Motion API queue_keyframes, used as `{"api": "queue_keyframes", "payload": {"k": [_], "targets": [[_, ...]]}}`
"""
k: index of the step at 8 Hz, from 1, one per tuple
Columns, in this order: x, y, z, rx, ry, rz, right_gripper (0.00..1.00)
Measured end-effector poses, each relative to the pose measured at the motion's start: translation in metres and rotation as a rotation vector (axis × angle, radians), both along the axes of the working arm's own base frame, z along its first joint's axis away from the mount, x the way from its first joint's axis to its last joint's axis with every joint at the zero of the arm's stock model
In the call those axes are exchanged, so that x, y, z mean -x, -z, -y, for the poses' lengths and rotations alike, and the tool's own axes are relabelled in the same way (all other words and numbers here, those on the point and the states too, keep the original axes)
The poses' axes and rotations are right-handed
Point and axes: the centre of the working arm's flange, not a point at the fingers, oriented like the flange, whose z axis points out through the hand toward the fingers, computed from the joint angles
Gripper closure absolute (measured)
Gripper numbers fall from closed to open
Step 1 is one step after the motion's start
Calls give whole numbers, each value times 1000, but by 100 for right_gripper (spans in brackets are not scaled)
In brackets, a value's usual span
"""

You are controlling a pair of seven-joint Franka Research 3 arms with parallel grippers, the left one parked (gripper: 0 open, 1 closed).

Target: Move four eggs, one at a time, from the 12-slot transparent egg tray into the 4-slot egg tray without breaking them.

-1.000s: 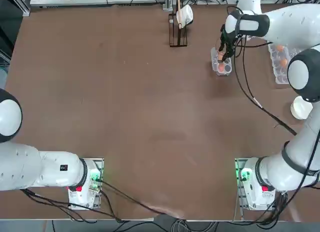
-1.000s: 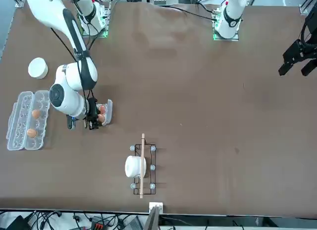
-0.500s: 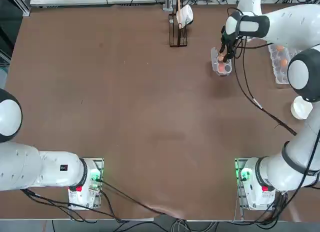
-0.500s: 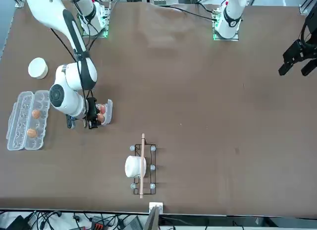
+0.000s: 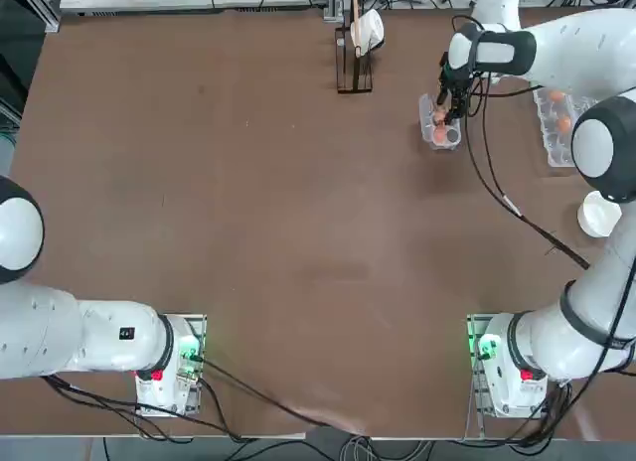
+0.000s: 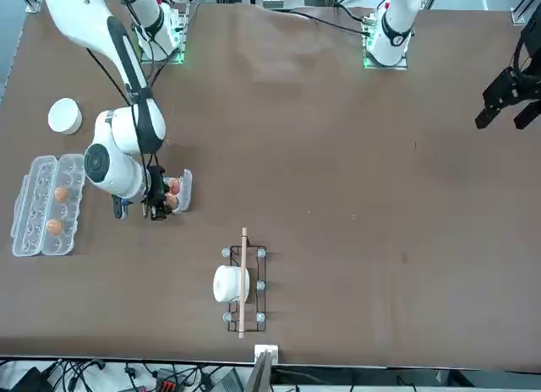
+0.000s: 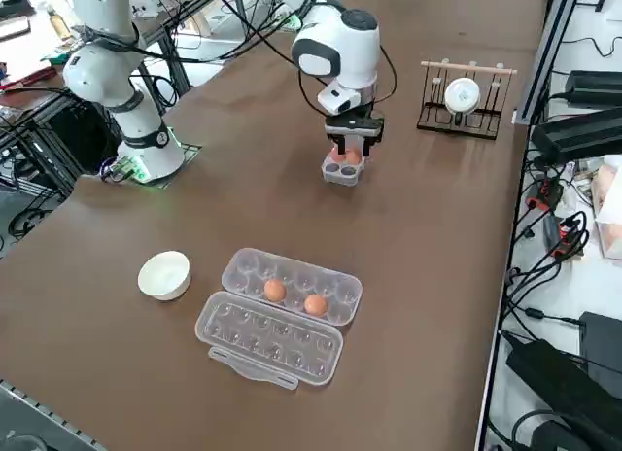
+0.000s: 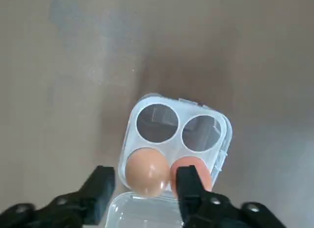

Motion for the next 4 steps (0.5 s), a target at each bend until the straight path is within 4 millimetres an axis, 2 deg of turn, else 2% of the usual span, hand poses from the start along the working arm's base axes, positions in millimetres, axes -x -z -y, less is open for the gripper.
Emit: {"api": "queue_keyframes", "payload": {"k": [1,3,4], "targets": [[-1,-2,1,0,1,3,1],[-4,-12,3,0,4,13,0],[-9,-25,10,8,4,19,0]]}}
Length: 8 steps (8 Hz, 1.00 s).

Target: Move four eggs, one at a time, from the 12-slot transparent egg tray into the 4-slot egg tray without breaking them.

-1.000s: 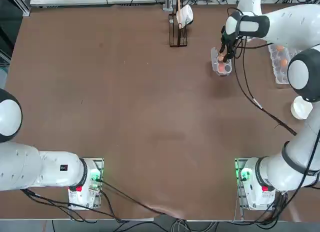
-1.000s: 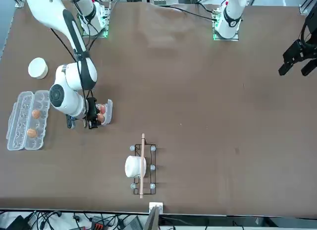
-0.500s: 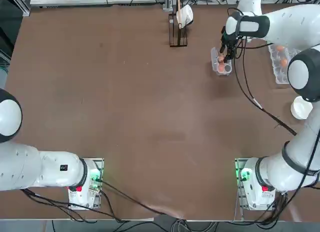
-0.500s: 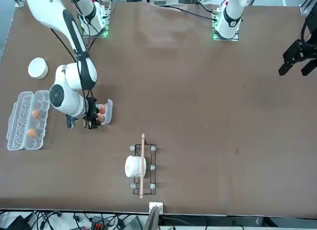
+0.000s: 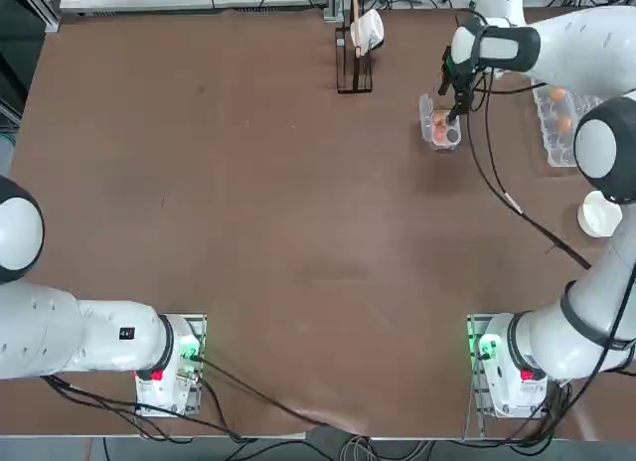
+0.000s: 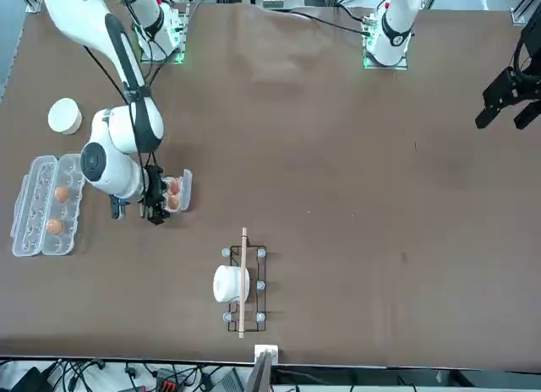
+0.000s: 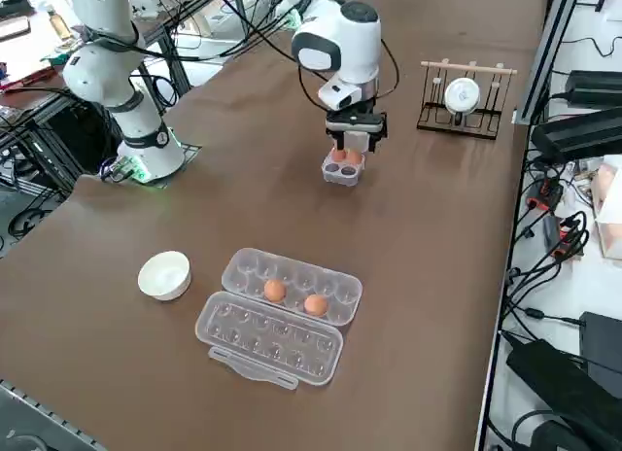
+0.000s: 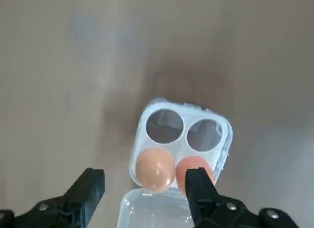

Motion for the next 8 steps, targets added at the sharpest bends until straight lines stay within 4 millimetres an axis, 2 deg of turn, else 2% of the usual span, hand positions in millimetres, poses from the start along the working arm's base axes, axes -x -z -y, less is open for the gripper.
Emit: {"api": "queue_keyframes", "payload": {"k": [2,3,5,8], "targets": [[-9,-32,30,60,-33,6,0],[-11,-42,55,92,-45,16,0],[-14,-48,118,131,-35,24,0],[-16,-59,230,173,10,57,2]]}}
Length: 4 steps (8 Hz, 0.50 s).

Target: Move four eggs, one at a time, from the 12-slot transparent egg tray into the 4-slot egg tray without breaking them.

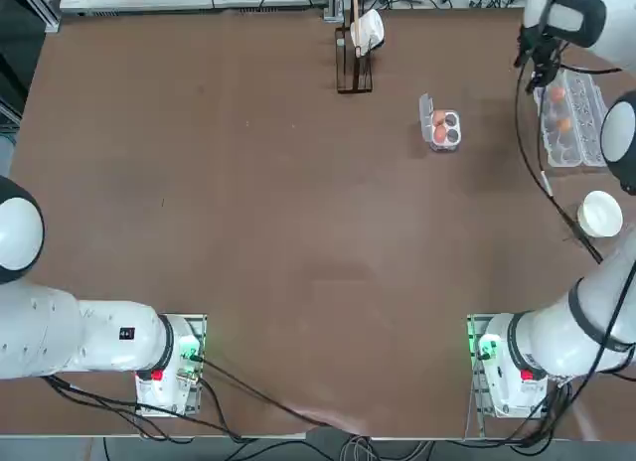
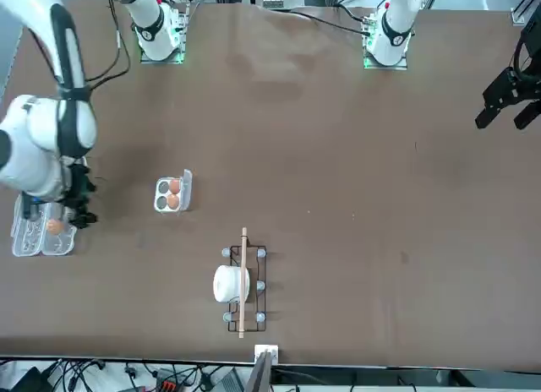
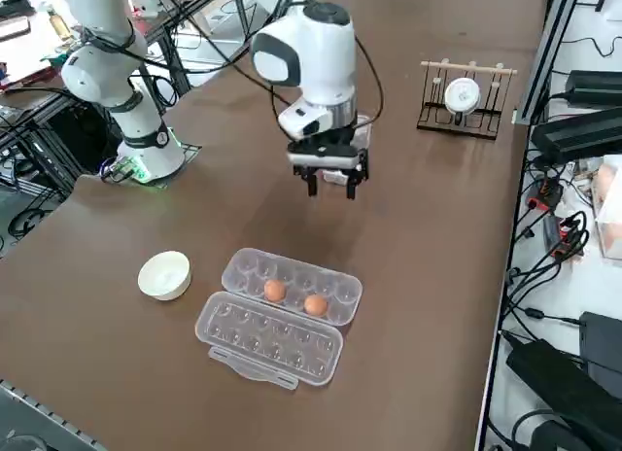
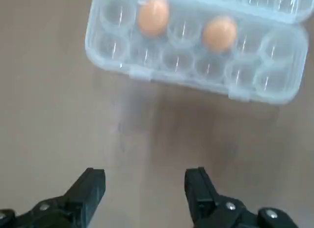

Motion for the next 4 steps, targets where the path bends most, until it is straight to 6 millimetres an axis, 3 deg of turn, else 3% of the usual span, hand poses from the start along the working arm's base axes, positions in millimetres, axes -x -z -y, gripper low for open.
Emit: {"api": "queue_keyframes", "payload": {"k": [2,4], "targets": [[4,2,74,17,-26,-1,3],[5,18,124,32,-53,18,3]]}}
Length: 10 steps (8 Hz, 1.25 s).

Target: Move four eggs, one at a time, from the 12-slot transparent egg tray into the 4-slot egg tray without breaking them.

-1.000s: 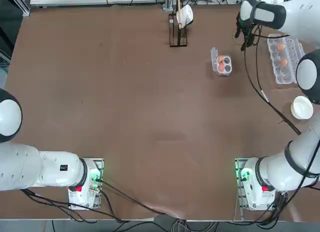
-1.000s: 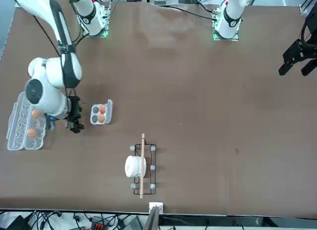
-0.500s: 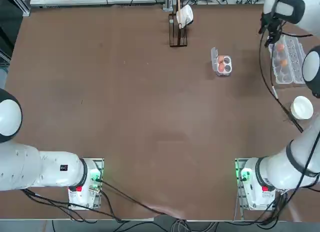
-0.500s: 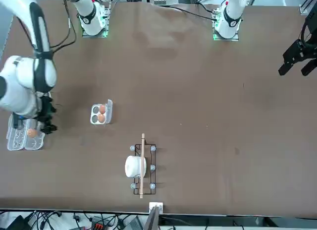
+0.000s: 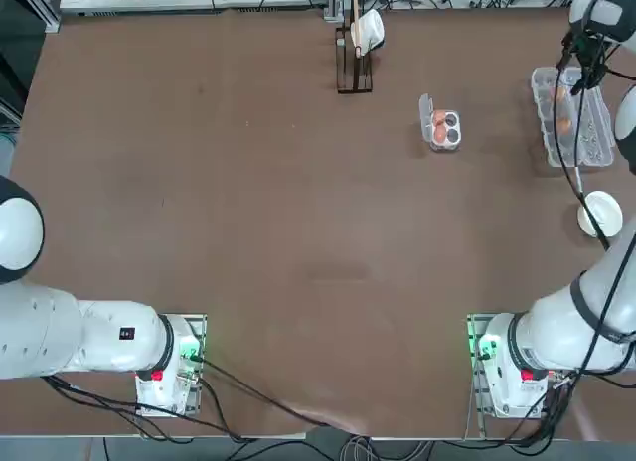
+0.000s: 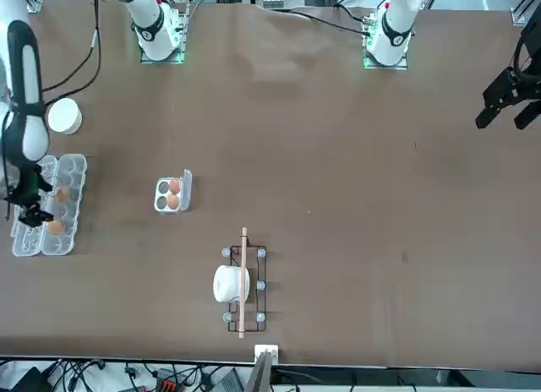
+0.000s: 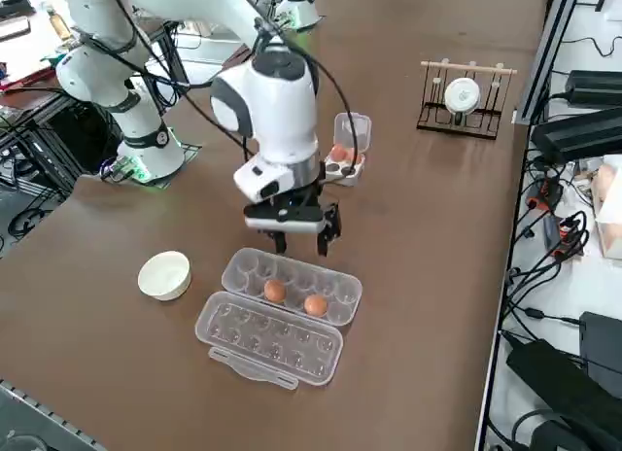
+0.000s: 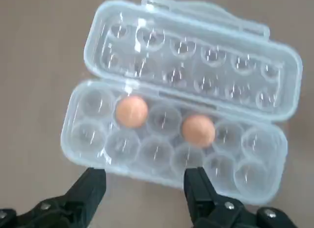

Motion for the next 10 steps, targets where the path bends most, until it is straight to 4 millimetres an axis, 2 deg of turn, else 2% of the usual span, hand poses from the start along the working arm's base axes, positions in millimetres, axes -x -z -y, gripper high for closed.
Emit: {"api": "queue_keyframes", "payload": {"k": [2,5,10], "targets": [[-8,20,16,-24,10,27,3],[-18,38,37,-65,64,56,3],[-23,63,48,-103,120,75,4]]}}
